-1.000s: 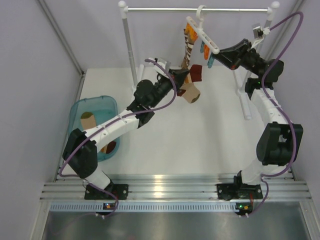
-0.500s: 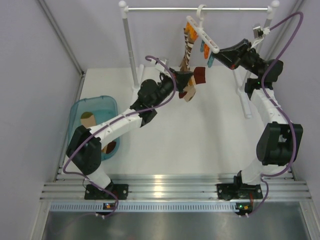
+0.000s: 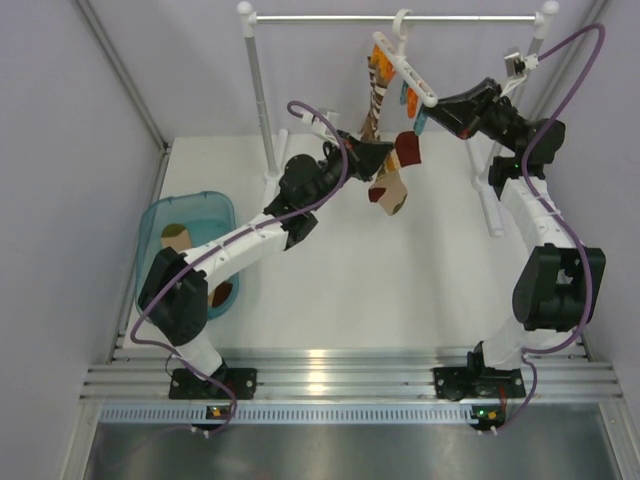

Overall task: Clip the socks to the hanger
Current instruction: Clamp the sock onto the hanger.

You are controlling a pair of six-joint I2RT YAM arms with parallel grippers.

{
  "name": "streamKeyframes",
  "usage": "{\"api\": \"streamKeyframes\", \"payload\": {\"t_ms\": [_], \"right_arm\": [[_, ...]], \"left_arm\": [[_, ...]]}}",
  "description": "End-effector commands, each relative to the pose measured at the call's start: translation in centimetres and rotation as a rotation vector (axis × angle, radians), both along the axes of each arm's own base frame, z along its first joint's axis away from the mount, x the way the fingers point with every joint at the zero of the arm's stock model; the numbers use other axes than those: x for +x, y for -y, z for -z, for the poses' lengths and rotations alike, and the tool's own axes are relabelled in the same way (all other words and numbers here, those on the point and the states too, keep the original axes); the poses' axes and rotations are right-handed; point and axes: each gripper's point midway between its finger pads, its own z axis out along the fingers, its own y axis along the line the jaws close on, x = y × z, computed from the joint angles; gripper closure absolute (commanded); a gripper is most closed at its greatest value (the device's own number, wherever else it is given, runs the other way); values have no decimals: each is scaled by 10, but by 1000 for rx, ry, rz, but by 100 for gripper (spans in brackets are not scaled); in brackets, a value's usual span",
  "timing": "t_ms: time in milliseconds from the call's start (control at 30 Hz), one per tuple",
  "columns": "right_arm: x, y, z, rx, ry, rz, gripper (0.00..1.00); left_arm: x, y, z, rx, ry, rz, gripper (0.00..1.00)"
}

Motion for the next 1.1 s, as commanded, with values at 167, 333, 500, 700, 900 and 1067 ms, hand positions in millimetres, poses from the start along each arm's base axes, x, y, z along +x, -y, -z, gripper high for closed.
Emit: {"api": "streamKeyframes", "payload": {"t_ms": [167, 333, 500, 700, 900, 1067], "right_arm": [[-2, -5, -8, 19, 17, 2, 100], [-3, -6, -10, 11, 28, -4, 100], [-2, -6, -9, 3, 41, -9, 100], [1, -6, -11, 7, 47, -2, 100], [2, -6, -11, 8, 43, 3, 100], [6, -3, -10, 11, 34, 14, 100]], "left_arm": [[-4, 1, -32, -101, 25, 40, 100], [-2, -2, -29, -119, -12, 46, 100], [5, -9, -27, -186, -119, 98, 100], [3, -4, -30, -244, -181, 175, 100], [4, -4, -30, -265, -207, 183, 100], [0, -9, -35, -271, -199, 186, 100]]}}
